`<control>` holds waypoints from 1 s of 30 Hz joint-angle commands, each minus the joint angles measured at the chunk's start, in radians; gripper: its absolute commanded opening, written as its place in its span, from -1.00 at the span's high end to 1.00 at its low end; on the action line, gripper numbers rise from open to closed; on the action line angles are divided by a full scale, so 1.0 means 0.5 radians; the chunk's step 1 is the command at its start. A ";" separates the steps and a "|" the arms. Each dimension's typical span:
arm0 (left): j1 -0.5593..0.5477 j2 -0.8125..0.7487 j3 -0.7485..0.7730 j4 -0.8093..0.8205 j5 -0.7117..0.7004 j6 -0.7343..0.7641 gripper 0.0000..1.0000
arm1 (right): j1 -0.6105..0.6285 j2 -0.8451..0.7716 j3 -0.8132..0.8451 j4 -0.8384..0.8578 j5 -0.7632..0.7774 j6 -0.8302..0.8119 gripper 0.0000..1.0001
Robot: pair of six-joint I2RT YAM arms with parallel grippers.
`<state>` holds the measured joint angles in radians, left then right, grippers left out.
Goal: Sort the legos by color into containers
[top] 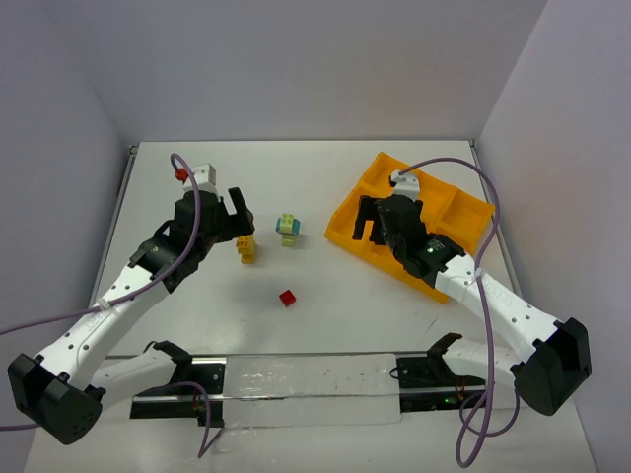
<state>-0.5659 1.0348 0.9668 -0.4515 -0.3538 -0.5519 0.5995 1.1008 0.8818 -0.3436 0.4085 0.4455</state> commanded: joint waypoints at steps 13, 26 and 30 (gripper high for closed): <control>0.012 0.084 0.126 0.051 0.024 -0.059 -0.98 | 0.004 -0.048 -0.027 -0.023 0.102 0.017 -1.00; -0.159 0.990 0.865 -0.121 0.034 -0.071 -0.77 | 0.004 -0.185 -0.075 -0.037 0.145 0.028 -1.00; -0.256 1.366 1.283 -0.397 -0.083 -0.087 -0.69 | 0.004 -0.216 -0.085 -0.045 0.164 0.015 -1.00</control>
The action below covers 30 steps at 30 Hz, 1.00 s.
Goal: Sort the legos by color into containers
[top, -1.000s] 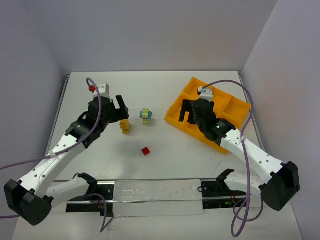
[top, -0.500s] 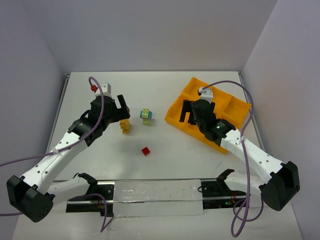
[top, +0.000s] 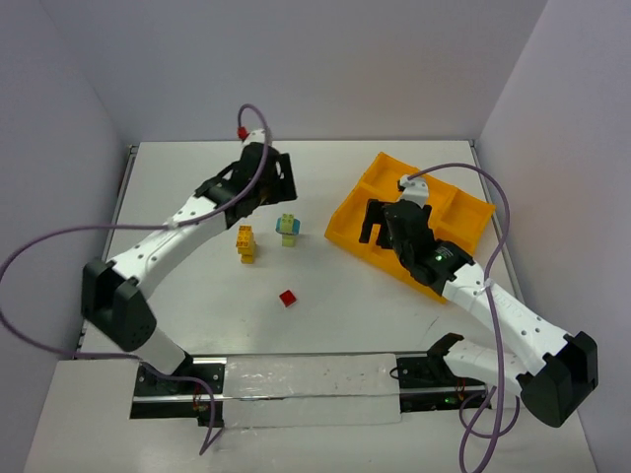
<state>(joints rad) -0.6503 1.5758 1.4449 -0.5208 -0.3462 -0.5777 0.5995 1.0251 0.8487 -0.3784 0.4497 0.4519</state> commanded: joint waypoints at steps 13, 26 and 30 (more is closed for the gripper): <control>-0.181 0.715 0.521 -0.542 -0.385 -0.189 -0.57 | 0.004 -0.056 -0.013 0.008 0.070 -0.002 -1.00; -0.176 0.760 0.445 -0.460 -0.279 -0.138 -0.51 | 0.006 -0.028 0.002 -0.012 0.055 0.008 -1.00; -0.160 0.782 0.442 -0.458 -0.247 -0.131 -0.46 | 0.004 -0.028 -0.001 -0.019 0.065 0.011 -0.99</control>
<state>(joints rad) -0.7376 1.9499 1.6684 -0.7751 -0.4971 -0.6553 0.5995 1.0176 0.8448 -0.3860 0.4564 0.4520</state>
